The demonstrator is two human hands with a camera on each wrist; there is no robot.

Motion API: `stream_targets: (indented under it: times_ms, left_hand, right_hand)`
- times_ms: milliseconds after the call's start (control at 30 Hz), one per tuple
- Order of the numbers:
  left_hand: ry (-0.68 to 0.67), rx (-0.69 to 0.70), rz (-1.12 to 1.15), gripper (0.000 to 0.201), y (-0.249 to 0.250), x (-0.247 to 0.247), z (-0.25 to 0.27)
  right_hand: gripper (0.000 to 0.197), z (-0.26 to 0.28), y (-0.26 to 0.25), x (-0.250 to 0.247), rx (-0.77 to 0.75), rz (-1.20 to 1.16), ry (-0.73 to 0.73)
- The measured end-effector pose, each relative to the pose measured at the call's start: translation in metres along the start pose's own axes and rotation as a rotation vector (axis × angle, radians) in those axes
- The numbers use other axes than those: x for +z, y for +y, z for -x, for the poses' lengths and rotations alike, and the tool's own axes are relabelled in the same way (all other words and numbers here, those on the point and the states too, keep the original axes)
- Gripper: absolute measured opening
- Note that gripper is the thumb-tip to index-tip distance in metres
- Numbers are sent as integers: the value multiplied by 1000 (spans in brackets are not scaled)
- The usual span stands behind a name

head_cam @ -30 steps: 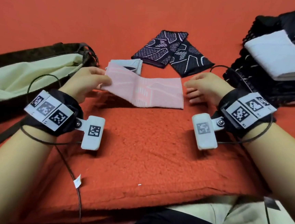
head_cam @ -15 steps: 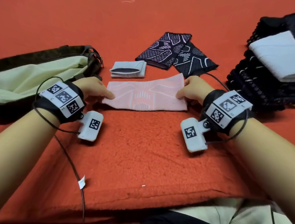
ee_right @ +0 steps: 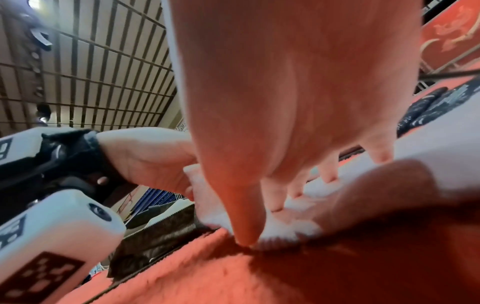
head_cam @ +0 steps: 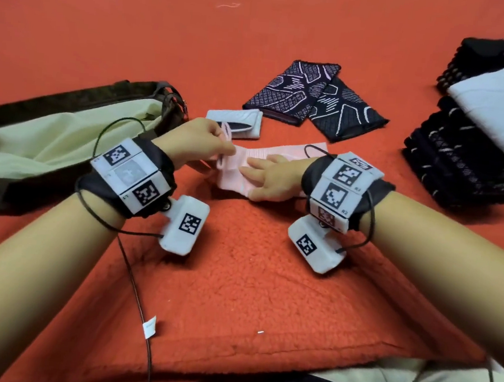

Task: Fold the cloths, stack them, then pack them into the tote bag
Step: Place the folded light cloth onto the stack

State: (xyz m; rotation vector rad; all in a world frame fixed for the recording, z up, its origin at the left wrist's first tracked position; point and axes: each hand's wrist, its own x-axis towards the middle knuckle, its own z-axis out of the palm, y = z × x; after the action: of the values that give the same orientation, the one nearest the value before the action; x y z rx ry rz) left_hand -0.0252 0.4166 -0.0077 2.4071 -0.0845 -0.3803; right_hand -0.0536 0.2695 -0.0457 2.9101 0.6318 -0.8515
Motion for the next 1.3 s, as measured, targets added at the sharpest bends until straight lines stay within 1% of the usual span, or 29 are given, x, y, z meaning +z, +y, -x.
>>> stream_targets:
  times_ms: [100, 167, 267, 300, 367, 433, 467, 533, 600, 667, 700, 767, 800, 867, 900, 933, 967, 1033, 1067, 1167, 1300]
  left_hand:
    - [-16, 7, 87, 20, 9, 9, -7]
    - [-55, 29, 134, 20, 18, 15, -12]
    - [-150, 72, 141, 23, 32, 27, -16]
    - [-180, 75, 116, 23, 36, 31, -18]
    - [-212, 71, 28, 21, 40, 41, -22]
    - [-218, 78, -59, 20, 42, 51, -25]
    - [-222, 90, -104, 20, 43, 55, -25]
    - [-244, 124, -250, 14, 46, 63, -22]
    - [-267, 151, -378, 12, 48, 68, -20]
    - [-292, 170, -414, 22, 49, 68, -21]
    - [-309, 172, -400, 23, 48, 67, -22]
    - [-299, 208, -381, 14, 44, 62, -21]
    - [-264, 242, -418, 17, 40, 60, -21]
    - [-197, 326, -567, 49, 29, 59, -25]
    - [-210, 368, -633, 66, 24, 59, -25]
    - [-259, 400, -690, 80, 21, 59, -26]
    - [-325, 399, -738, 88, 19, 59, -25]
    - [-420, 373, -810, 92, 16, 60, -27]
    - [-437, 373, -829, 91, 14, 59, -27]
    - [-433, 346, -893, 89, 10, 52, -24]
    - [-391, 301, -953, 88, 5, 45, -21]
  right_hand:
    - [67, 3, 5, 1, -38, -65, 34]
    - [60, 12, 14, 2, -89, -167, 91]
    - [43, 31, 34, 7, -95, -317, 162]
    - [39, 37, 42, 9, -52, -392, 203]
    - [36, 47, 57, 10, 94, -502, 334]
    - [39, 49, 72, 13, 266, -535, 457]
    - [44, 49, 77, 15, 341, -551, 485]
    - [53, 48, 81, 18, 440, -574, 463]
    - [60, 44, 81, 20, 478, -598, 431]
    - [63, 39, 78, 20, 484, -601, 427]
    - [63, 36, 76, 19, 487, -586, 420]
    - [64, 31, 73, 18, 491, -557, 404]
    - [64, 29, 72, 17, 494, -549, 399]
    - [67, 28, 73, 16, 511, -558, 391]
    - [67, 28, 73, 15, 517, -571, 390]
    - [65, 27, 74, 15, 515, -582, 396]
    - [61, 27, 75, 15, 509, -594, 405]
    - [55, 26, 77, 15, 497, -615, 422]
    - [53, 27, 77, 15, 491, -633, 427]
    - [48, 29, 81, 16, 471, -718, 425]
    - [50, 34, 80, 18, 458, -787, 455]
